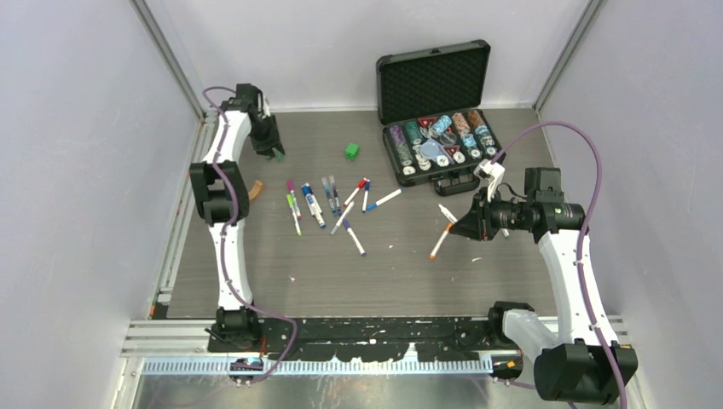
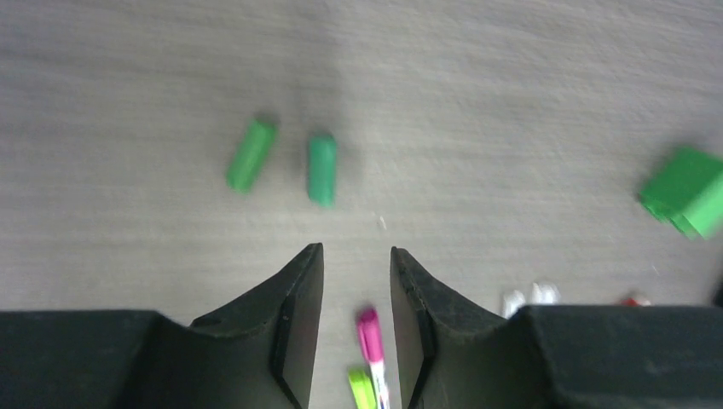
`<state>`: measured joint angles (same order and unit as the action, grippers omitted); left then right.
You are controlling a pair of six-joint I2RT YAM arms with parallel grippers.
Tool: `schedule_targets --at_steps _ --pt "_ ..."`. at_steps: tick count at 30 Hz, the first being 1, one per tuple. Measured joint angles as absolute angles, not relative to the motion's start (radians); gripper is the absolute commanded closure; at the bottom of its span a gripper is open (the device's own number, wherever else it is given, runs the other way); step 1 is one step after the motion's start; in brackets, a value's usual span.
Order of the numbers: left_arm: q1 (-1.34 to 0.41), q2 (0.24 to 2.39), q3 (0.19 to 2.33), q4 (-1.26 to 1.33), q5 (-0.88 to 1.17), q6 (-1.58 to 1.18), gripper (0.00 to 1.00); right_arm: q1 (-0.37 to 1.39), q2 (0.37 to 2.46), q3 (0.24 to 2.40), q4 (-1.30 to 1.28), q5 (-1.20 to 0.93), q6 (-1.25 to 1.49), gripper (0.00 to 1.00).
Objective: Open the pen caps
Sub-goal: Place the pen cap at the center of the board, then place the pen at the center of the board.
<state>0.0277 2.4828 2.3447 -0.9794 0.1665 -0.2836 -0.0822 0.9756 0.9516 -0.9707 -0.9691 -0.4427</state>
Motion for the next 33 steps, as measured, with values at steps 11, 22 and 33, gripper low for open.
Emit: schedule_targets --at_steps 11,22,33 --pt "0.028 1.637 1.645 -0.691 0.338 -0.34 0.26 -0.279 0.976 0.952 -0.936 -0.862 -0.419 1.0" --pt "0.046 1.197 1.025 -0.489 0.488 -0.437 0.12 -0.315 1.103 0.952 -0.885 -0.498 -0.484 0.99" --pt "0.036 1.103 1.009 -0.489 0.521 -0.418 0.11 -0.333 1.351 0.943 -0.709 -0.198 -0.567 0.95"
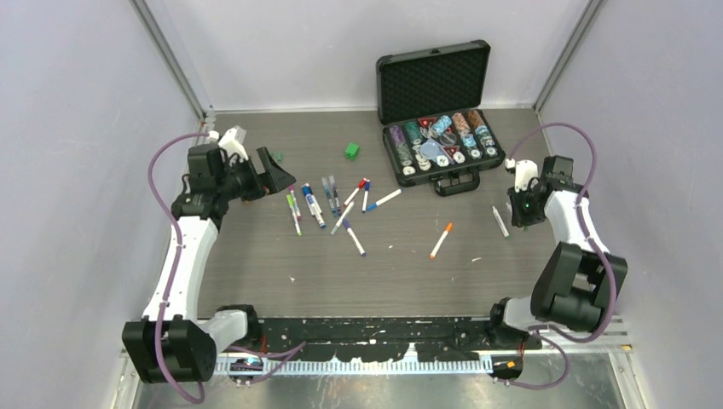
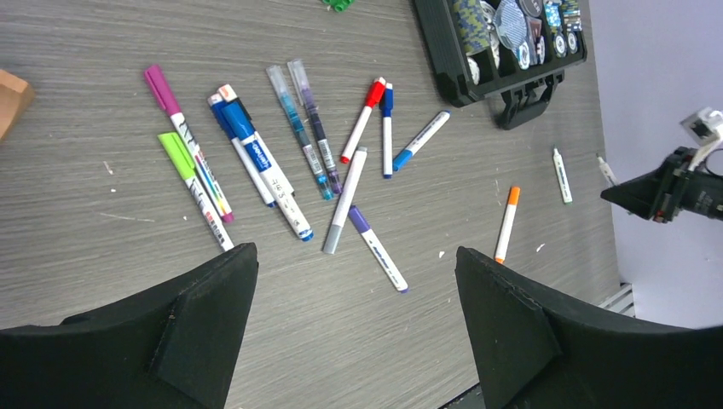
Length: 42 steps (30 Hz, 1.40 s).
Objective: Open the pen caps
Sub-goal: Place the pen at the center of the board.
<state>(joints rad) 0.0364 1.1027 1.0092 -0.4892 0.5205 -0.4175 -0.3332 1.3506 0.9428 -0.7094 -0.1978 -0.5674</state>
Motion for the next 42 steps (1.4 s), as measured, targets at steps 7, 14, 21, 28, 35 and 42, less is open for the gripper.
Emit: schedule_targets --at_steps 7,14,21,28,35,42 --pt "0.036 1.091 1.009 -0.489 0.519 -0.411 0.11 -0.349 1.526 0.944 -0.634 -0.118 -0.593 0.91" --pt "0.036 1.091 1.009 -0.489 0.52 -0.411 0.11 -0.349 1.6 0.959 -0.609 -0.105 -0.596 0.82" --pt "0.036 1.091 1.009 -0.489 0.52 -0.411 0.11 -0.349 1.669 1.015 -0.593 -0.105 -0.597 0.77" --pt "0.036 1.091 1.009 -0.489 0.519 -0.41 0.11 -0.349 1.729 1.067 -0.591 -0.106 -0.593 0.64" --pt "0.036 1.091 1.009 -0.489 0.519 -0.41 0.11 -0.349 1.729 1.074 -0.591 -0.107 -0.588 0.58" --pt "0.036 1.091 1.009 -0.49 0.519 -0.408 0.11 -0.349 1.729 1.074 -0.591 -0.106 -0.588 0.58"
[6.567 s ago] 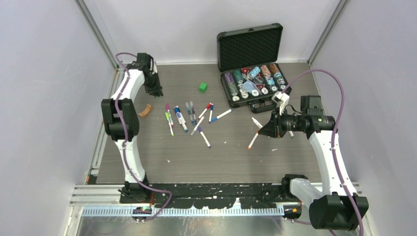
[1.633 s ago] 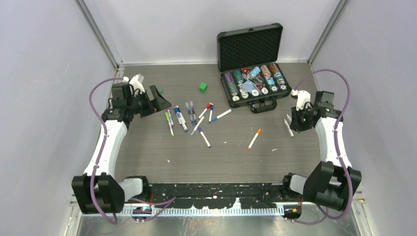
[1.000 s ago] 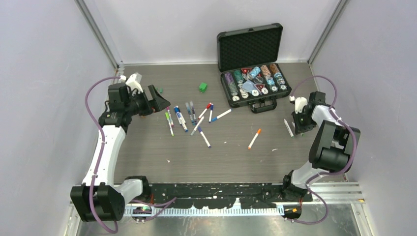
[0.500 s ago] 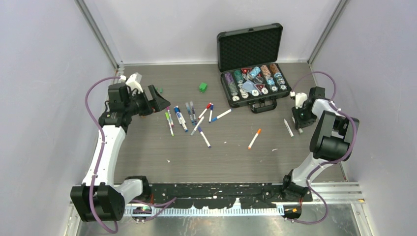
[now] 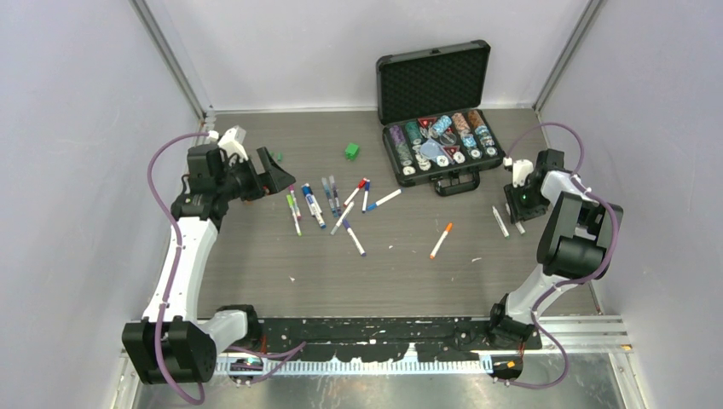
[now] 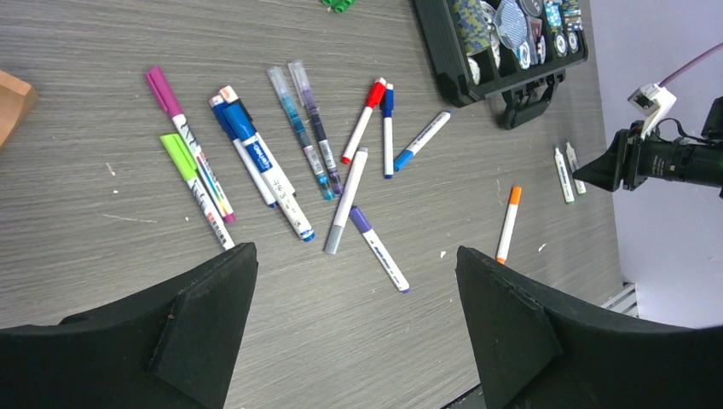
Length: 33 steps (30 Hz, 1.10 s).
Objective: Open the pen caps
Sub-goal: Place the pen at the center of the board, then pick up the pen from the center of the board.
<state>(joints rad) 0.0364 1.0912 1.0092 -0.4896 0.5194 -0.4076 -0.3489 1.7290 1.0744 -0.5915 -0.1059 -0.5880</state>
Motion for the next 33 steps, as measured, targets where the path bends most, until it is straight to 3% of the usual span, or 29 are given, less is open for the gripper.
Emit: schedule_targets --at_steps 6,11,22,33 --pt "0.036 1.092 1.009 -0.489 0.525 -0.408 0.01 -0.349 1.708 1.075 -0.606 -0.109 -0.574 0.57" --pt "0.036 1.094 1.009 -0.49 0.53 -0.408 0.0 -0.349 1.569 1.093 -0.661 -0.16 -0.545 0.57" --pt "0.011 1.146 1.008 -0.454 0.604 -0.424 0.0 -0.349 1.13 1.087 -0.749 -0.53 -0.363 0.53" --pt "-0.368 1.231 1.009 -0.482 0.511 -0.47 0.01 -0.349 1.019 0.916 -0.71 -0.836 -0.221 0.49"
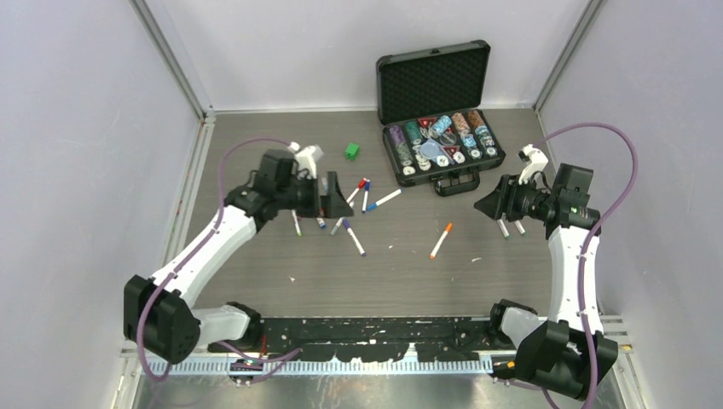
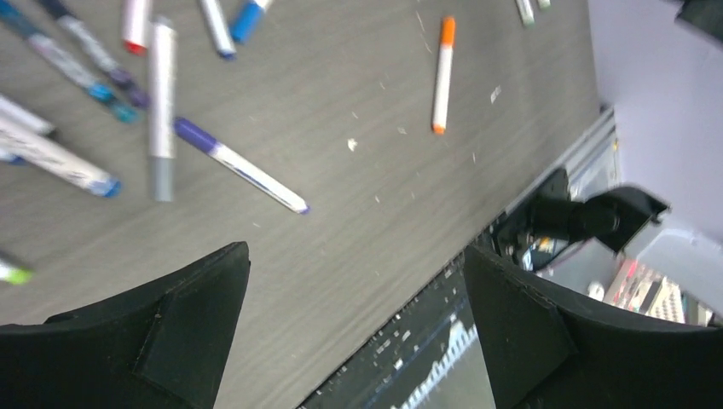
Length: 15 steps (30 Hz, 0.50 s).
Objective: Open the pen caps
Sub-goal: Pick up the pen from the center of the board.
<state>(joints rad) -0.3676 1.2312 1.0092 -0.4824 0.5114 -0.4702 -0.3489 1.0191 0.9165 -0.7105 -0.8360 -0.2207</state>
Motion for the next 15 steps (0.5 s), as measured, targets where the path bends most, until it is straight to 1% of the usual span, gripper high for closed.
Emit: schedule_targets --at_steps 2,4,8,10,15 --pt "-0.484 1.236 1.01 -0.484 0.445 -0.495 0.04 -0.349 1.012 0.912 -0.711 -0.844 -0.207 0.48" --pt "-0.606 1.256 1.015 -0.485 0.357 -0.521 0.04 -0.349 1.008 0.912 -0.709 -0.843 -0.202 0.47" --pt "-0.818 1.359 1.071 -0.493 0.19 -0.572 0.04 -0.349 1.008 0.916 -0.721 -0.813 -0.198 0.47" --pt "-0.899 1.427 1.119 -0.495 0.111 -0.597 0.06 -0.349 1.008 0.926 -0.731 -0.793 -0.194 0.47" --pt "-1.04 1.628 1.278 -0.5 -0.034 -0.662 0.15 -0.349 1.008 0.948 -0.735 -0.742 -0.173 0.47"
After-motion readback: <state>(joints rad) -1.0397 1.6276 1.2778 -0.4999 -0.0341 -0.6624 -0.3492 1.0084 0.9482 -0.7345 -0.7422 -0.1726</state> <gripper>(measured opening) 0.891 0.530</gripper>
